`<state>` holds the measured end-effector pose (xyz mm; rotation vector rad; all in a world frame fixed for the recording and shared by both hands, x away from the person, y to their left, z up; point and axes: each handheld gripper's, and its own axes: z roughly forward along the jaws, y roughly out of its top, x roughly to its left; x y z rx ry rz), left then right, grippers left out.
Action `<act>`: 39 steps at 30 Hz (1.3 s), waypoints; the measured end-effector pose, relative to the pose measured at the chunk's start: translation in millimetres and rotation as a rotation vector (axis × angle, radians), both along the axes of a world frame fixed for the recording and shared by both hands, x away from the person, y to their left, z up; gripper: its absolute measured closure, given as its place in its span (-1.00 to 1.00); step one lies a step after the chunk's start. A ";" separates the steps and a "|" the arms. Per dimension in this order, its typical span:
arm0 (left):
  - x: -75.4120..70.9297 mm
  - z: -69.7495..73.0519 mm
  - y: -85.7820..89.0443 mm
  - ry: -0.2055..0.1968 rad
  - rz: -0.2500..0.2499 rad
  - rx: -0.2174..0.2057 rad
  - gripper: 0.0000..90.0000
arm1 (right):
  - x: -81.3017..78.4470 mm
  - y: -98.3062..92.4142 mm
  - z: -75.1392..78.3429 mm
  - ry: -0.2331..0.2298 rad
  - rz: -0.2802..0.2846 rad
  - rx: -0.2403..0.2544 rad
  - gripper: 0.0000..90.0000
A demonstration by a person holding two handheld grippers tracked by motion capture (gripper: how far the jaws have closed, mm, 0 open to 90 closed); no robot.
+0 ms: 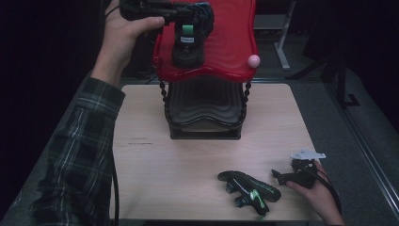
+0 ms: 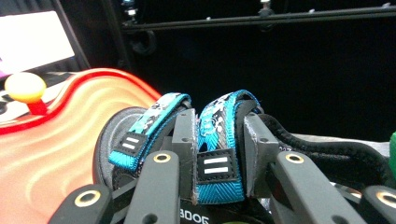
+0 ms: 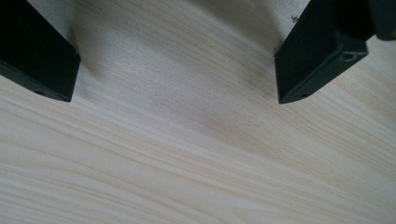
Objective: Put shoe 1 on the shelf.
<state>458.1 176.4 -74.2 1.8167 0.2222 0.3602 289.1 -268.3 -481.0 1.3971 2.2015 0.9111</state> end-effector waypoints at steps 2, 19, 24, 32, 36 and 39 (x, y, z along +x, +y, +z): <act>6.5 -0.8 -3.3 -0.005 0.009 0.003 0.55 | 0.0 0.0 0.0 0.000 0.000 0.000 -1.00; 60.9 -26.0 -9.5 -0.048 0.119 0.043 0.55 | -0.8 -1.1 0.1 0.001 0.004 0.007 -1.00; 58.7 -38.2 -5.0 -0.024 0.090 0.040 0.55 | -1.0 -0.5 0.0 -0.001 0.006 -0.001 -1.00; 55.7 -44.1 -6.1 -0.020 0.073 0.024 0.53 | -1.5 -0.6 0.0 0.000 0.007 -0.001 -1.00; 53.6 -42.1 -3.6 -0.015 0.084 0.015 0.26 | -1.5 -0.6 0.0 0.000 0.007 -0.001 -1.00; 49.0 -39.8 1.0 -0.008 0.077 -0.001 0.09 | -1.5 -0.6 0.0 0.000 0.007 0.000 -1.00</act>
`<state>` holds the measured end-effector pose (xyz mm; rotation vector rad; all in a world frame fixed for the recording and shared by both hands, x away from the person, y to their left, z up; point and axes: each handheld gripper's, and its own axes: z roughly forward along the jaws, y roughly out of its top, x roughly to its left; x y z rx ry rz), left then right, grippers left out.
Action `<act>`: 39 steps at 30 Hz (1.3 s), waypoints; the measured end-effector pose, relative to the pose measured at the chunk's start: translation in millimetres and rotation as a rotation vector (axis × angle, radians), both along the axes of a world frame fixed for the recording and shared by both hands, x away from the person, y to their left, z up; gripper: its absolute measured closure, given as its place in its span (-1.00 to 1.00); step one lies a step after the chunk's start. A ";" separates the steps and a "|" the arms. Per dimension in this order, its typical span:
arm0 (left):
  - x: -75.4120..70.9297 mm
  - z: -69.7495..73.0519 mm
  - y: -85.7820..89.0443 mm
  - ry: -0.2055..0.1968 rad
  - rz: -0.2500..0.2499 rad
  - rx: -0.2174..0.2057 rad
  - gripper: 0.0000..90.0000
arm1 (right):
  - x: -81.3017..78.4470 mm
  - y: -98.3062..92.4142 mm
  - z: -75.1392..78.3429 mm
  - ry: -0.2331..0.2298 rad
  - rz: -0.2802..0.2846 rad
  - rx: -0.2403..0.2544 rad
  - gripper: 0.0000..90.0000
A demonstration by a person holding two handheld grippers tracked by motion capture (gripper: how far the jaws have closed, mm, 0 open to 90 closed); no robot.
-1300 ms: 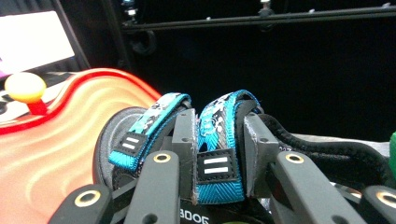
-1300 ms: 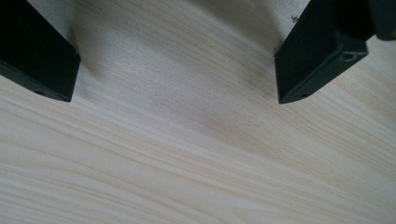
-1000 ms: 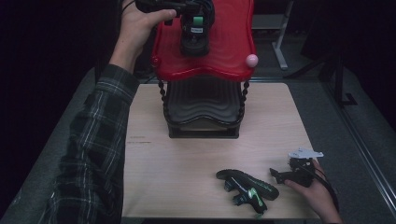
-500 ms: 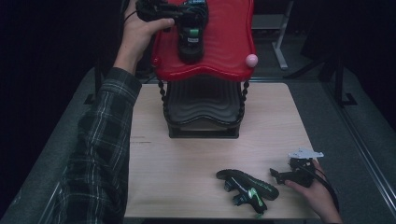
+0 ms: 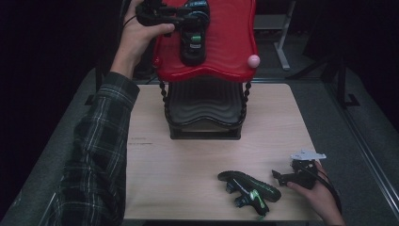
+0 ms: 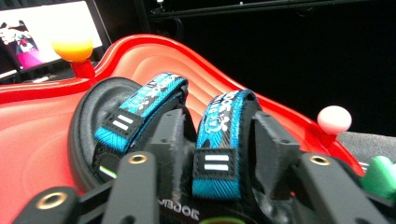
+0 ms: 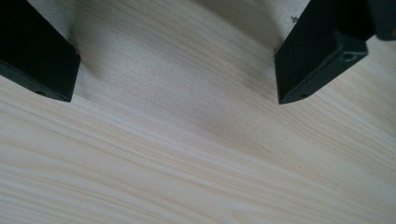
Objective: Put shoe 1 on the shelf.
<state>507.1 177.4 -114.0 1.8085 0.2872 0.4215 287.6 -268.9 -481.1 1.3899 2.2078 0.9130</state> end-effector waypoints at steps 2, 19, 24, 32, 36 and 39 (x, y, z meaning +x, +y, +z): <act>-5.9 3.0 5.8 0.005 0.004 -0.019 0.03 | 0.0 -0.1 0.0 0.001 0.000 0.000 -1.00; -72.1 -8.2 42.3 0.056 0.082 -0.003 -0.61 | -0.1 0.1 0.0 0.001 0.001 -0.001 -1.00; -94.8 -17.4 51.0 0.067 0.081 0.019 -0.61 | 0.0 0.1 0.0 0.001 0.001 -0.001 -1.00; -126.4 -35.8 63.3 0.062 0.084 0.060 -0.61 | 0.7 0.0 0.0 0.000 0.002 -0.002 -1.00; -136.2 -46.3 68.8 0.065 0.086 0.058 -0.61 | 1.2 0.2 0.0 0.000 -0.003 -0.002 -1.00; -146.5 -62.7 75.0 0.066 0.094 0.072 -0.61 | 1.3 0.2 -0.1 -0.001 -0.003 -0.001 -1.00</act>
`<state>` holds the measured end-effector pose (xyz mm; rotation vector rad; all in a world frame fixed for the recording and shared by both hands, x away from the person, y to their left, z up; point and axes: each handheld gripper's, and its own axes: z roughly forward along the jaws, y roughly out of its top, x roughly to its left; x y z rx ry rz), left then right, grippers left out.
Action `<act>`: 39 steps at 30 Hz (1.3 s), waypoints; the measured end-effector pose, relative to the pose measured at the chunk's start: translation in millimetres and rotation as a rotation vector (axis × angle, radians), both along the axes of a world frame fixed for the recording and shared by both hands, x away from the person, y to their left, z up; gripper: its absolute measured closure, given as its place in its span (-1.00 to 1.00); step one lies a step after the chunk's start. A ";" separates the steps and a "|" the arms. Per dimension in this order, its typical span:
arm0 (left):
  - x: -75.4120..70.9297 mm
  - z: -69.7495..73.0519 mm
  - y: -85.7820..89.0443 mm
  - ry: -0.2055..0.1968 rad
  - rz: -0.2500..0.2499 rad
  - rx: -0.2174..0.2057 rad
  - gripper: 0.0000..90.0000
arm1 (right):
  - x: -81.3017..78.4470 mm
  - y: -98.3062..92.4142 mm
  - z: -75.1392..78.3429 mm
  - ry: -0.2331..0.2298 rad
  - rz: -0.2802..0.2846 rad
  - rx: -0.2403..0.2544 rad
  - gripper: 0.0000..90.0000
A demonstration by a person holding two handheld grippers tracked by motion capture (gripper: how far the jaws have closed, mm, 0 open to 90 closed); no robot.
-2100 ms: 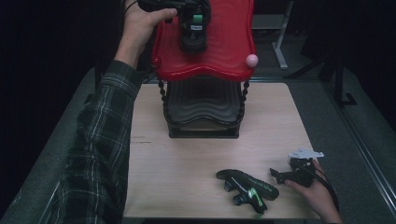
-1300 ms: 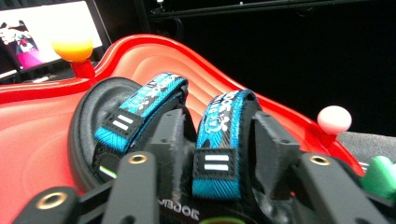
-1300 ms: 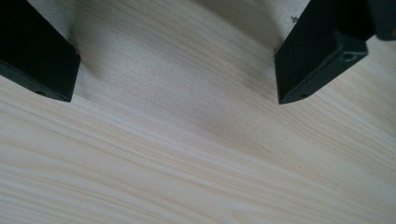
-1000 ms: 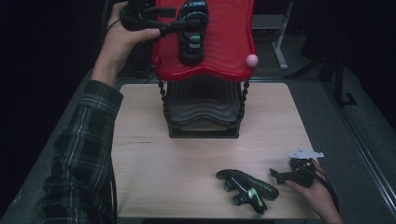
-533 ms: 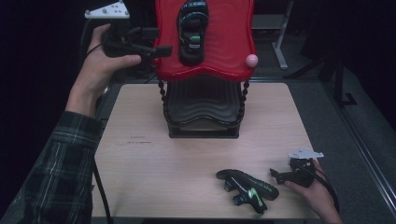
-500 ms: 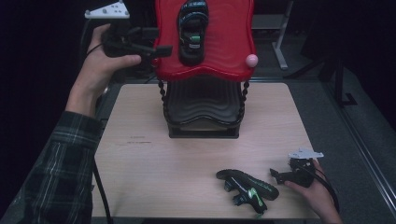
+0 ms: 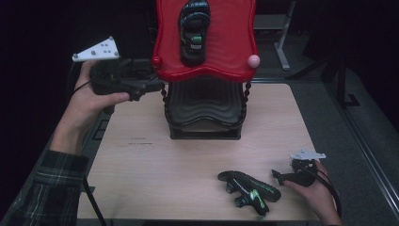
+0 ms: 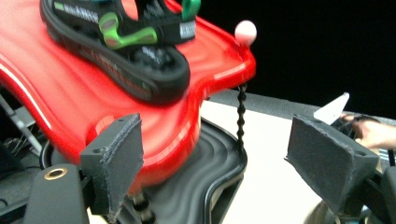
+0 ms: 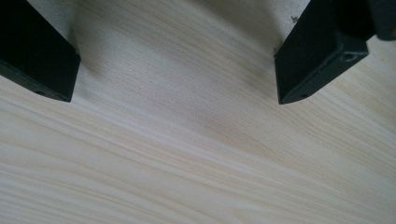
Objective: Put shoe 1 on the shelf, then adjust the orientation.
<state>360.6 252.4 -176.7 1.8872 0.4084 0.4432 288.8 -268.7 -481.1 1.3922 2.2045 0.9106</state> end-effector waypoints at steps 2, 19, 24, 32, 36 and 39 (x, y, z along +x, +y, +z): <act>-2.6 -4.7 1.7 0.001 0.001 0.005 -0.60 | 0.0 0.0 0.0 0.000 0.000 0.000 -1.00; -35.9 -115.4 31.4 0.094 0.068 0.022 -0.60 | 0.0 -0.1 -0.1 -0.001 0.001 0.000 -1.00; -40.5 -144.3 36.8 0.122 0.095 0.031 -0.60 | 0.0 -0.1 -0.1 -0.002 0.001 0.000 -1.00; -47.7 -195.7 40.3 0.185 0.140 0.086 -0.60 | -1.2 -0.8 0.6 -0.013 0.000 0.005 -0.87; -49.7 -217.4 41.7 0.207 0.165 0.130 -0.60 | -3.5 -0.6 2.3 -0.034 0.010 0.023 -0.55; -50.7 -230.9 43.7 0.219 0.187 0.142 -0.60 | -4.3 -1.2 5.1 -0.034 0.018 0.028 -0.10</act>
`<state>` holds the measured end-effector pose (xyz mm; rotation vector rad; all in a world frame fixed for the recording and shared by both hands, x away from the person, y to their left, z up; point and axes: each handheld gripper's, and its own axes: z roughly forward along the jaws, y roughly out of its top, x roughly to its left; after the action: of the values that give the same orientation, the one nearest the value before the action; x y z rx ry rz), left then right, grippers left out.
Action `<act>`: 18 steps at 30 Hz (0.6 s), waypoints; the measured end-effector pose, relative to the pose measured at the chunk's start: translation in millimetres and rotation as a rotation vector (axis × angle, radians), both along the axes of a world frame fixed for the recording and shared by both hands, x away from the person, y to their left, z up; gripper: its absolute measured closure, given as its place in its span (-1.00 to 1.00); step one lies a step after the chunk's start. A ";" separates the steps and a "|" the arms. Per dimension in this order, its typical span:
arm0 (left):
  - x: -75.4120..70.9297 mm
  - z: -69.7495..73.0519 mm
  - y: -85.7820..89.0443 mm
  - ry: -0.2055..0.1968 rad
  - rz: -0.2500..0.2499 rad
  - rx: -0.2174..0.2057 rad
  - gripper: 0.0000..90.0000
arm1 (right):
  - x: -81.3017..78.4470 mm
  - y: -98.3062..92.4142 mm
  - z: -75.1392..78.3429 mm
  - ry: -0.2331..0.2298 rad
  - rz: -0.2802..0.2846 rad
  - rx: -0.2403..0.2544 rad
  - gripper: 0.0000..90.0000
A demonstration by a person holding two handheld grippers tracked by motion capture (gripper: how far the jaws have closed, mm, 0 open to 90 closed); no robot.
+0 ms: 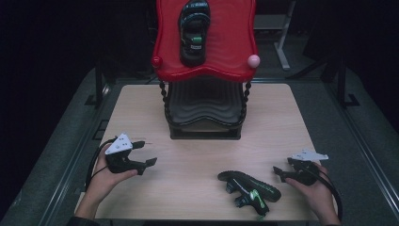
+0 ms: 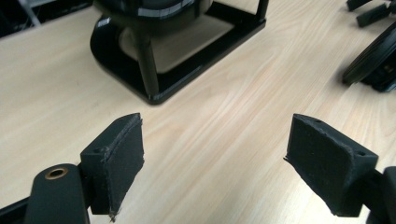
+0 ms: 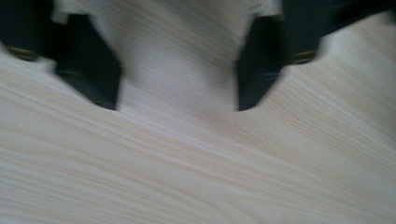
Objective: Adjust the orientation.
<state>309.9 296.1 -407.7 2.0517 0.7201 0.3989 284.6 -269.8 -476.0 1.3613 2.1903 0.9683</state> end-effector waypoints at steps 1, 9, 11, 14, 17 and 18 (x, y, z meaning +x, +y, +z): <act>-0.2 -3.7 0.6 0.006 0.009 0.003 -0.60 | 0.0 0.0 0.0 0.000 0.000 0.000 -0.10; -2.0 -32.4 7.8 0.067 0.041 0.050 -0.60 | -5.6 -2.4 14.9 0.007 0.061 0.043 0.92; -1.8 -38.9 8.1 0.076 0.044 0.092 -0.60 | -6.6 -2.4 17.8 0.003 0.068 0.046 1.00; 1.1 -47.9 8.2 0.099 0.038 0.142 -0.60 | -10.5 -0.3 30.1 0.008 0.091 0.058 1.00; 3.5 -51.1 8.6 0.098 0.047 0.151 -0.60 | -15.0 3.7 39.3 0.003 0.123 0.087 1.00; 4.4 -52.0 9.2 0.103 0.054 0.154 -0.60 | -16.4 5.1 42.0 -0.008 0.138 0.098 1.00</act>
<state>314.3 305.3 -459.7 2.2145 0.8303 0.3921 268.1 -264.8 -434.0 1.2596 2.2828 1.1426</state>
